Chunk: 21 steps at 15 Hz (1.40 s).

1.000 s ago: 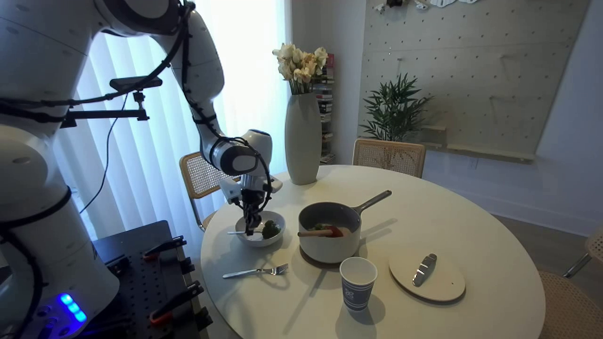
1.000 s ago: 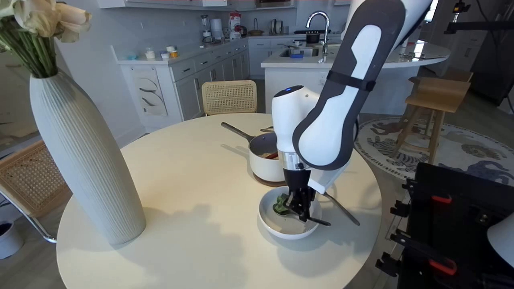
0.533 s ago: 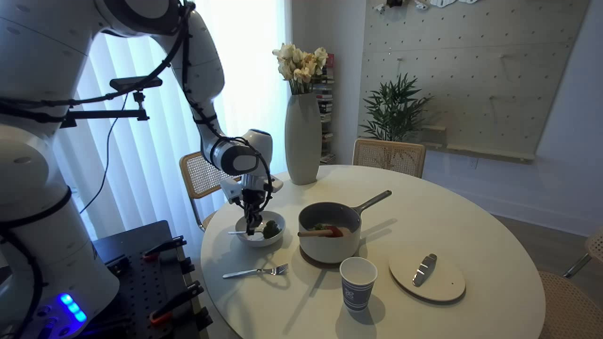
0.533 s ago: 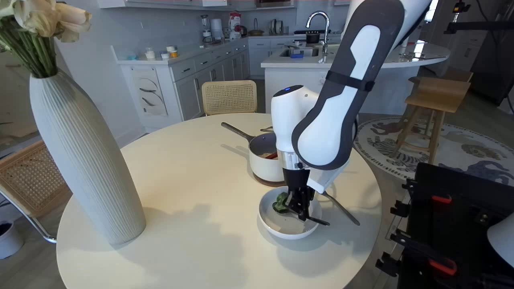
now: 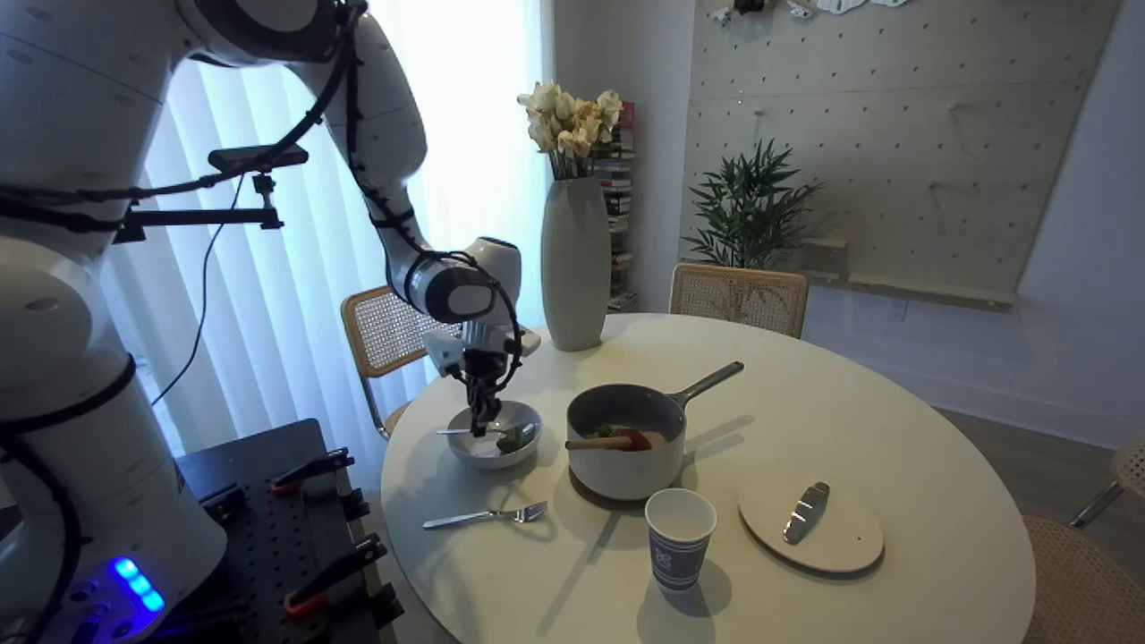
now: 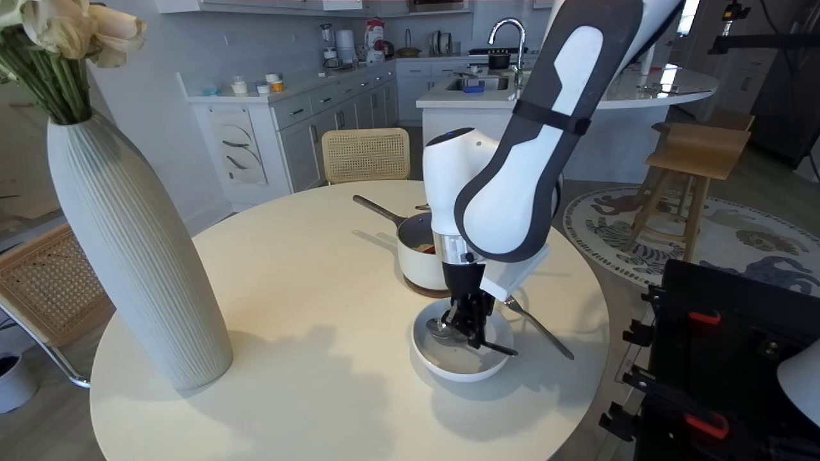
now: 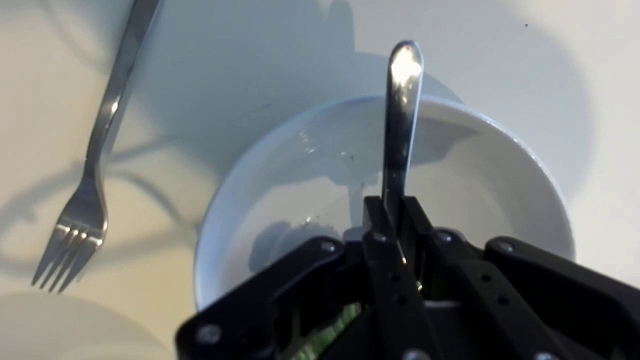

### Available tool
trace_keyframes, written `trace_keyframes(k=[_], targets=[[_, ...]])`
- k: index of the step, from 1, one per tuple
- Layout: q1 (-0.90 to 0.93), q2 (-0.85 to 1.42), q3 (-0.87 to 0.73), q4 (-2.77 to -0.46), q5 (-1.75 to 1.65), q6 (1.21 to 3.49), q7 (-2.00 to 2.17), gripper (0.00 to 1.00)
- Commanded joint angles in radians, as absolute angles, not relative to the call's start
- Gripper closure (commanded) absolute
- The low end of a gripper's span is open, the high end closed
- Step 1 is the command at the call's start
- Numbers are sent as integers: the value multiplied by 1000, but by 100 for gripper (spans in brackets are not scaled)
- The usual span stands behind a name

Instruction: Move the white bowl to the left, remove the fork and then the spoon from the bowl and place them on the table, move the blue cup to the left

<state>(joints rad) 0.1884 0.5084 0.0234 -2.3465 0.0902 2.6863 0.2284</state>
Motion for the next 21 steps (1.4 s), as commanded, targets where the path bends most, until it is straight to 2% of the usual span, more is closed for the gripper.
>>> trace_keyframes(k=[1, 11, 21], targets=[[170, 472, 50, -2319, 108, 2611, 235, 97], [170, 377, 46, -2344, 97, 2562, 254, 97], [193, 158, 39, -2550, 63, 2587, 366, 97]])
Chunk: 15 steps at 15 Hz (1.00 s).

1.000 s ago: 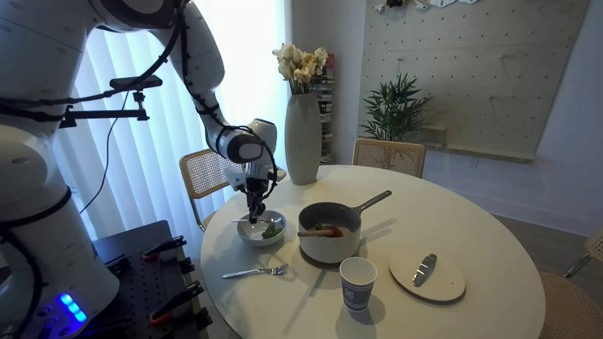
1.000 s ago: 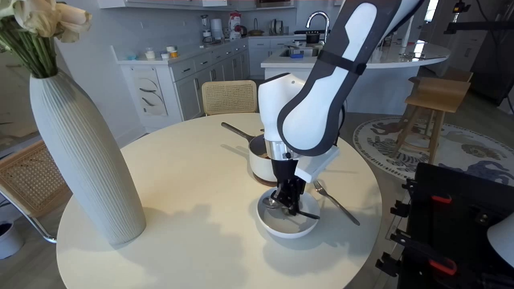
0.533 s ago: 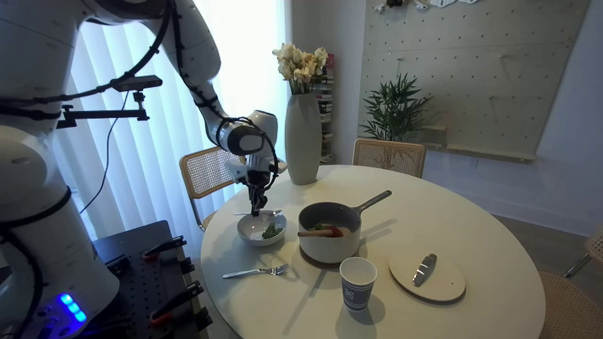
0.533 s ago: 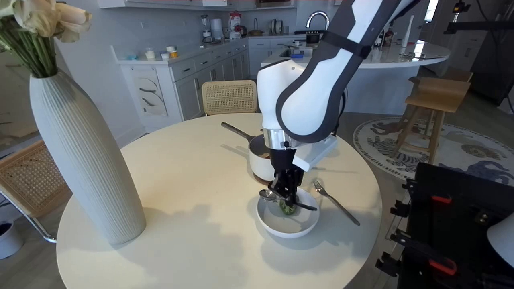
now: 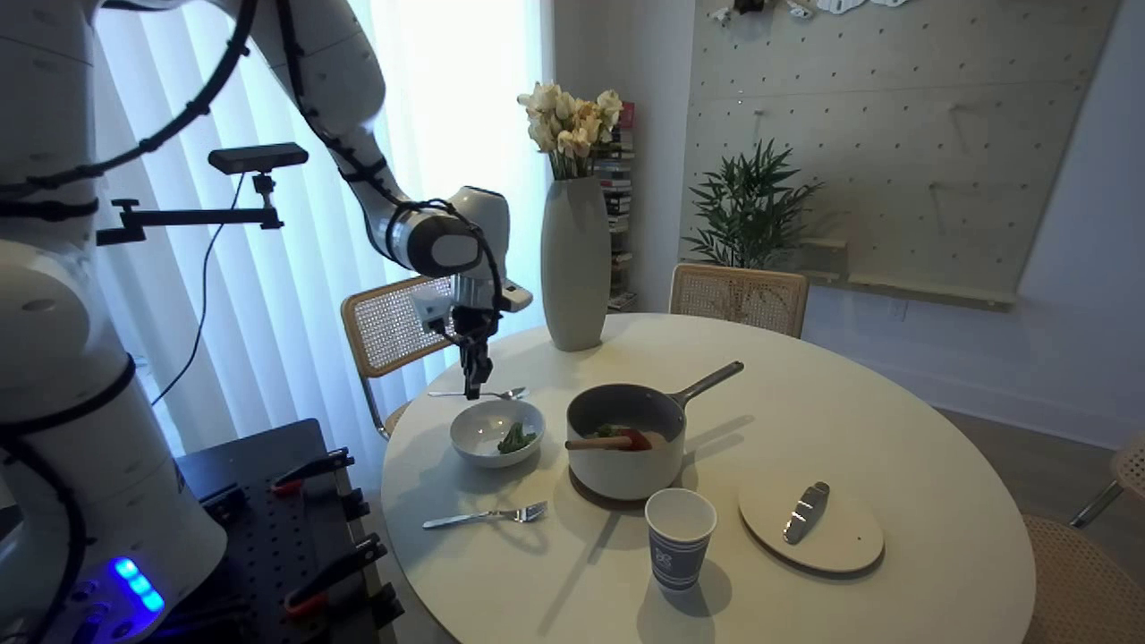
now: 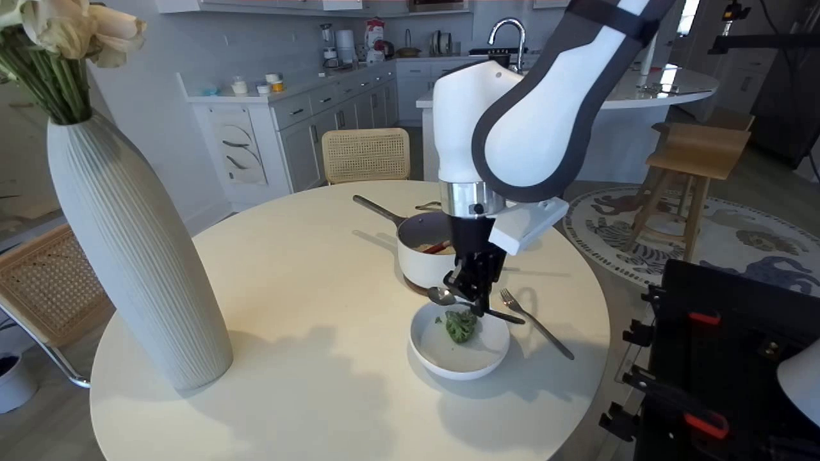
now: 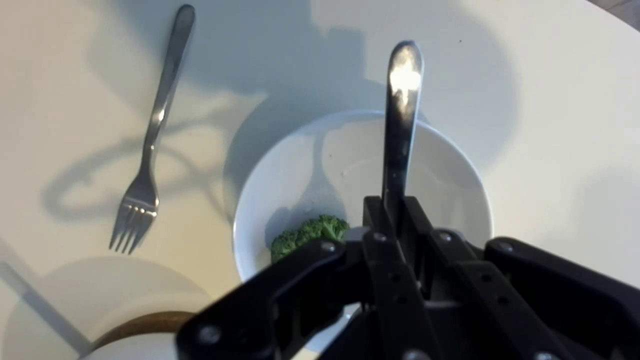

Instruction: Move the white bowl to the left, remove the fork and then the spoon from the bowl and place them on the table, move the blue cup to the left

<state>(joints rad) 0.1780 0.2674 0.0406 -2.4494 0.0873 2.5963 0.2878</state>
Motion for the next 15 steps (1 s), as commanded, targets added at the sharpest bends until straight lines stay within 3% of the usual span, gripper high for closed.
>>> trace_keyframes(k=[1, 9, 15], targets=[[195, 125, 40, -2587, 58, 2593, 392, 97], [121, -69, 23, -2785, -73, 2598, 527, 97], [-6, -55, -13, -2773, -158, 2590, 486, 97]])
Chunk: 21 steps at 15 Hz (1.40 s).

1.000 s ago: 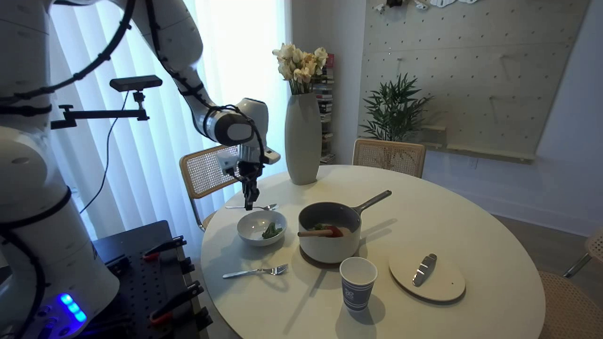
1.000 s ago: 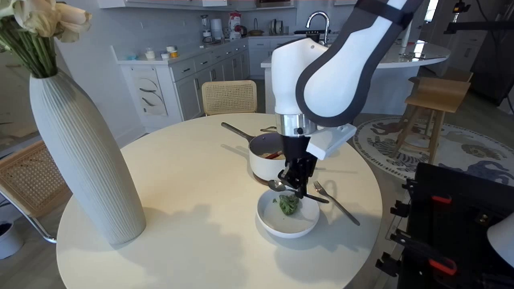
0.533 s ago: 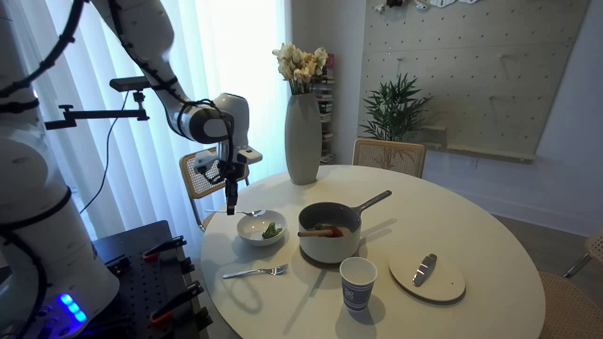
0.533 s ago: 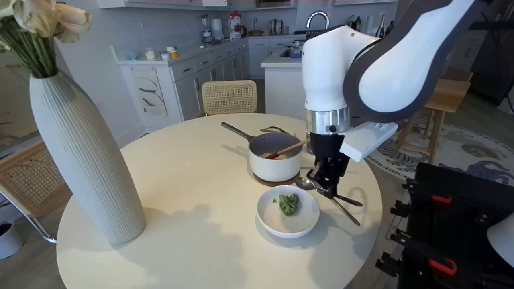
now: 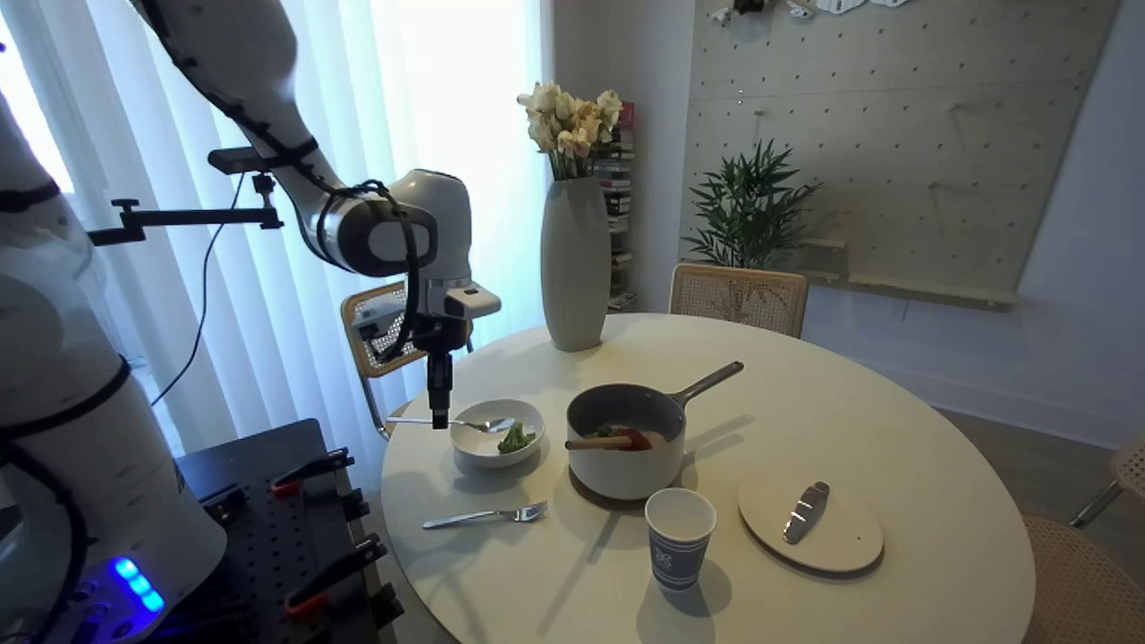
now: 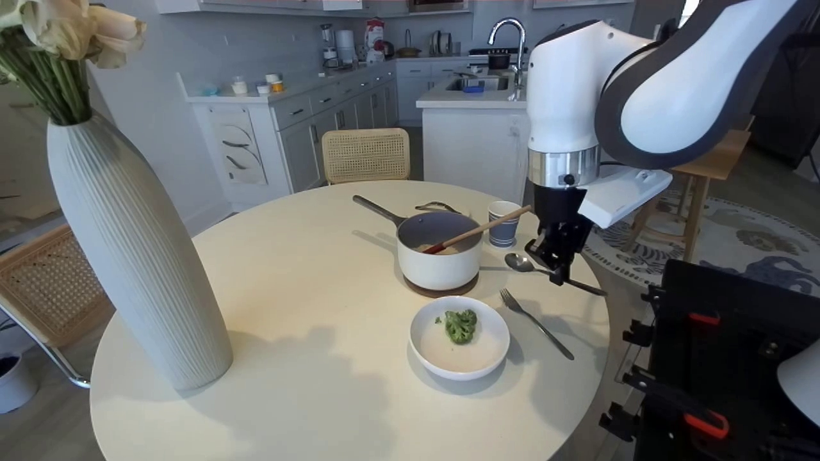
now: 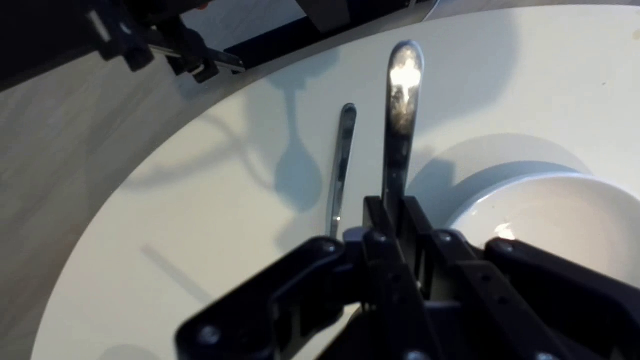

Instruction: Move the white bowl to the left, remove the fork and then the spoon from the bowl and place them on the table, move the blue cup to the left

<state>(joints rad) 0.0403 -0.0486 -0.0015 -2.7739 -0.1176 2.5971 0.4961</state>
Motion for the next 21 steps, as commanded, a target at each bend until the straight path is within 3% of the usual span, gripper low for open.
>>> trace_keyframes(k=[1, 21], targets=[[-20, -52, -17, -2772, -170, 2590, 486, 97], [43, 257, -167, -2651, -286, 2718, 519, 97]])
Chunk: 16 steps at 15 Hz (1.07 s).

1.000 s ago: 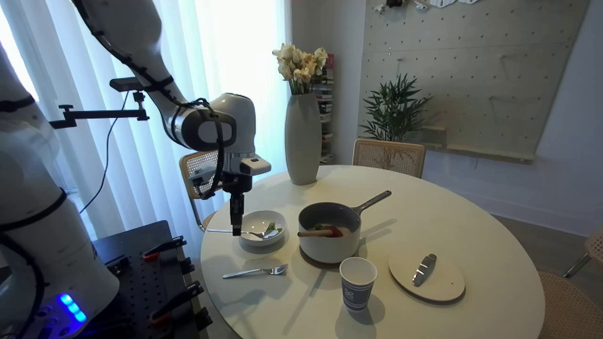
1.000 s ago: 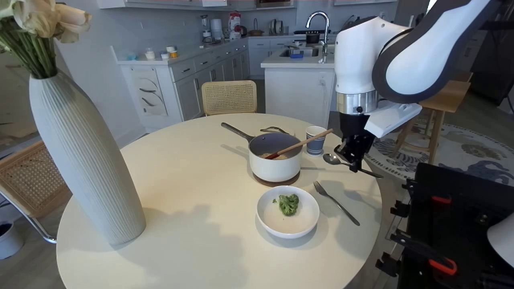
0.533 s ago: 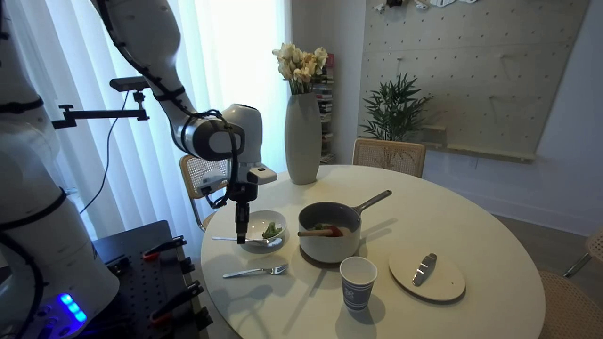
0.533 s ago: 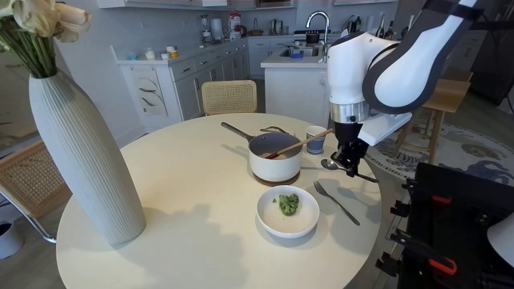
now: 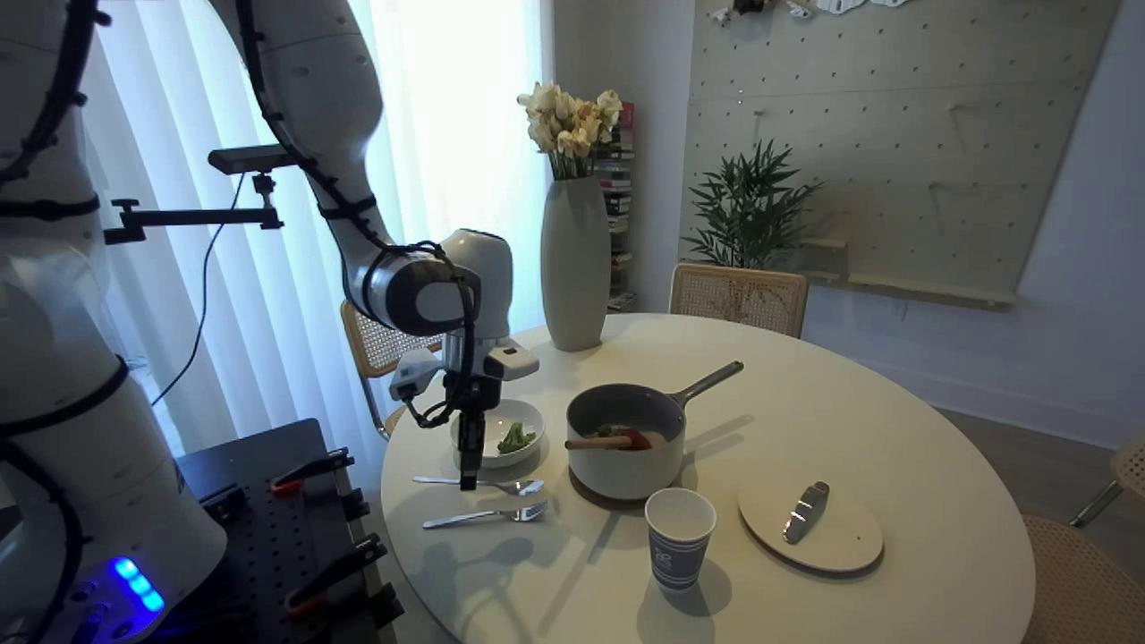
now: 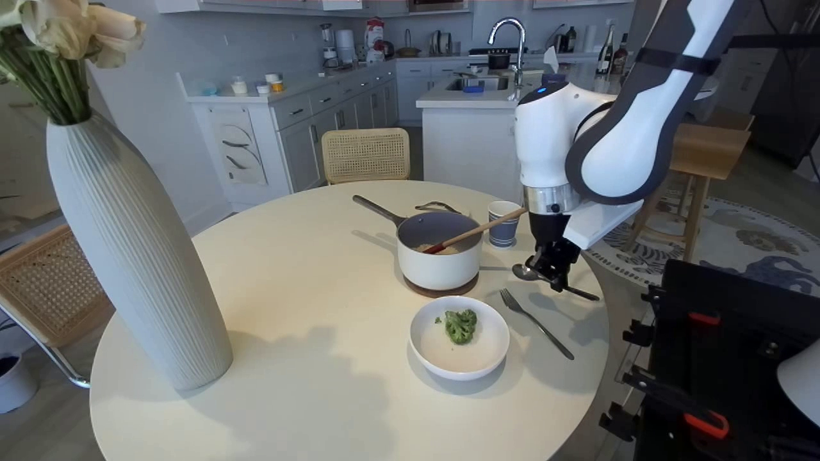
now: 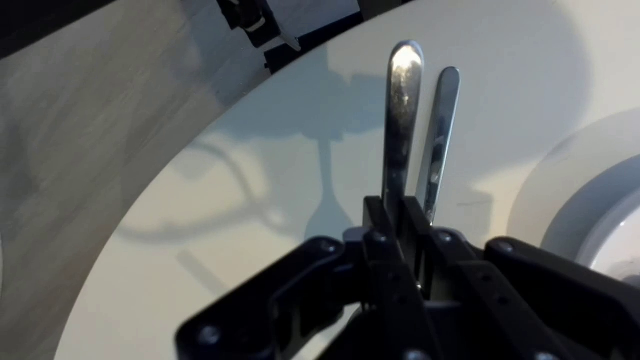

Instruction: Move the white bowl to the left, remove the fork and then the spoon from the bowl and place them on the table, move the blue cup to the left

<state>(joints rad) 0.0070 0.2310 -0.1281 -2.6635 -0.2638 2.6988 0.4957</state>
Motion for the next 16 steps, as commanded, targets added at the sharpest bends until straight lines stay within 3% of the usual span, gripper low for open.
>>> trace_keyframes(k=[1, 16], targets=[[52, 266, -179, -2649, -286, 2722, 520, 97], [164, 379, -306, -2645, -262, 2880, 495, 97]])
